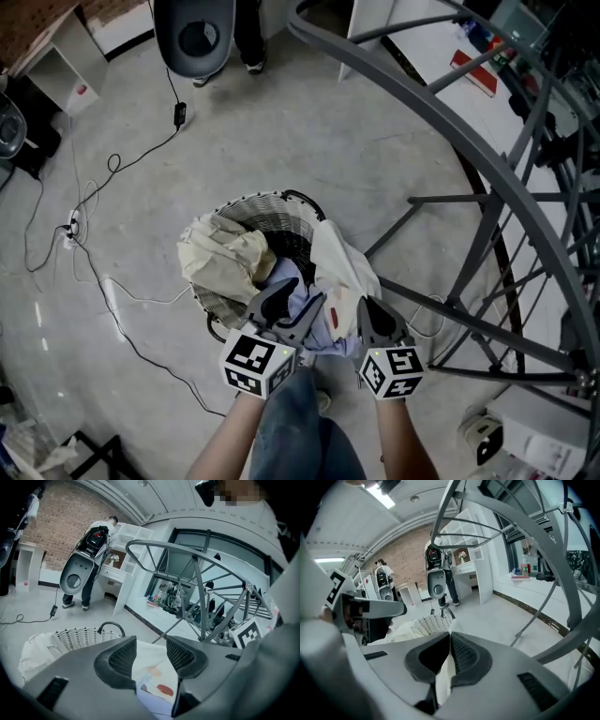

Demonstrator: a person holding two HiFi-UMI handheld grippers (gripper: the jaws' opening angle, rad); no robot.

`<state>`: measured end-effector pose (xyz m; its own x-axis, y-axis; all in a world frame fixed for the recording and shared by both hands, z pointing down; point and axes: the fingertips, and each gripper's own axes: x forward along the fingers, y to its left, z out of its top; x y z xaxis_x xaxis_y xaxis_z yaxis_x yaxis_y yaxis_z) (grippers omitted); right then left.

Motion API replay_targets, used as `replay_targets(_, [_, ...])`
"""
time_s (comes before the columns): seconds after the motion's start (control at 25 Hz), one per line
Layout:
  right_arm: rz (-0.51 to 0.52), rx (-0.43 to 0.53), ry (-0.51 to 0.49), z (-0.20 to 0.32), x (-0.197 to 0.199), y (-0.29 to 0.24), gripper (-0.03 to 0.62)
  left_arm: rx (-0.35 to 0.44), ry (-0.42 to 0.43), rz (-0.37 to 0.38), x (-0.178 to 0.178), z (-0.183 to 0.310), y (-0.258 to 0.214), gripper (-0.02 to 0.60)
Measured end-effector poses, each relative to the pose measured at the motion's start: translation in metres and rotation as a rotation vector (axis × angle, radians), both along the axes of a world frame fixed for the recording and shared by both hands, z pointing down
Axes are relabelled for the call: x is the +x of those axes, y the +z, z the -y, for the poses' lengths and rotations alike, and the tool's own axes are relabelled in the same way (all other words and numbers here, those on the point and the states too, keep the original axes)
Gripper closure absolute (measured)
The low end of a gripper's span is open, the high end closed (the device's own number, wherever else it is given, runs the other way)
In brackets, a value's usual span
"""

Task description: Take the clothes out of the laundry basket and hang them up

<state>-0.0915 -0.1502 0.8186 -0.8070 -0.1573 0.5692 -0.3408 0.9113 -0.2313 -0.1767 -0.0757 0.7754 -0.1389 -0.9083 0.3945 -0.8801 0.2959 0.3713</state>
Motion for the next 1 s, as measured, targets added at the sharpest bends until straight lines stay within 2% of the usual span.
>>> replay_targets(0.24, [0.070, 0.065, -0.029, -0.002, -0.003, -0.085, 0.587, 0.007, 0.003, 0.024, -0.004, -0.001, -0.055, 0.376])
replay_targets(0.36, [0.123, 0.059, -0.014, -0.001, -0.003, -0.131, 0.588, 0.017, 0.012, 0.037, -0.002, 0.001, -0.088, 0.376])
replay_targets(0.52, [0.198, 0.062, -0.019, -0.002, -0.004, -0.204, 0.588, 0.030, 0.020, 0.041, 0.003, 0.000, -0.136, 0.376])
replay_targets(0.68, [0.264, 0.104, -0.038, 0.001, -0.007, -0.285, 0.588, 0.057, 0.037, 0.073, 0.009, 0.002, -0.193, 0.376])
replay_targets(1.0, [0.357, 0.202, -0.046, -0.002, 0.001, -0.433, 0.588, 0.114, 0.120, 0.138, 0.042, 0.002, -0.298, 0.376])
